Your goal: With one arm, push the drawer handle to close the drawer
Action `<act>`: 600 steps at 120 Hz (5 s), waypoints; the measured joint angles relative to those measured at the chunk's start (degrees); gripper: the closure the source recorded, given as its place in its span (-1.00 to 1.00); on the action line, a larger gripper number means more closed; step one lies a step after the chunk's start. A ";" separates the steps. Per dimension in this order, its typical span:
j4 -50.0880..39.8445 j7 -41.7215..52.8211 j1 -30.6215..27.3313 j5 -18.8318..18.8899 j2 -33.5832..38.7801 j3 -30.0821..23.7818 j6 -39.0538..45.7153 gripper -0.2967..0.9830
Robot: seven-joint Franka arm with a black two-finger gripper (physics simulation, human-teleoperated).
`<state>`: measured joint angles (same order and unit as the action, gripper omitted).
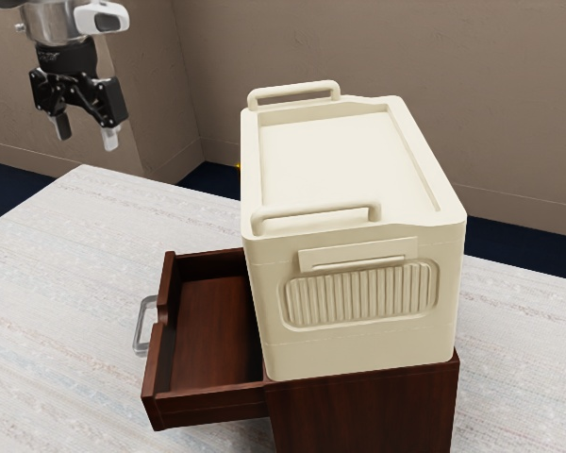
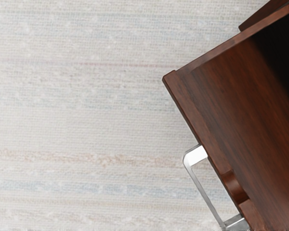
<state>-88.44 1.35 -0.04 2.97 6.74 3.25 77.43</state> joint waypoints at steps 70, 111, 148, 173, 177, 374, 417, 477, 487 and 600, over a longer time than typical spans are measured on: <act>18.83 0.19 1.48 1.23 -3.29 -3.90 -10.83 -0.54; -28.43 1.79 0.70 1.46 27.37 -4.49 -0.87 -0.54; -58.27 9.53 1.33 5.19 39.86 -1.16 18.91 -0.54; -60.97 23.29 3.47 7.13 35.31 1.83 31.51 -0.49; -61.05 25.47 3.72 7.19 34.07 2.12 32.94 -0.40; -55.34 59.44 5.36 -4.83 11.11 -6.84 52.96 0.67; -52.30 60.00 5.32 -7.73 8.50 -9.88 53.35 0.69; -47.57 60.10 5.36 -10.53 3.68 -12.96 55.68 0.68; -47.56 60.12 5.42 -11.25 3.52 -13.26 56.87 0.68; -43.72 51.20 -0.25 -10.87 17.03 -14.52 36.55 -0.39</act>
<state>-132.16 52.55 -0.28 -7.90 23.77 -11.27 113.97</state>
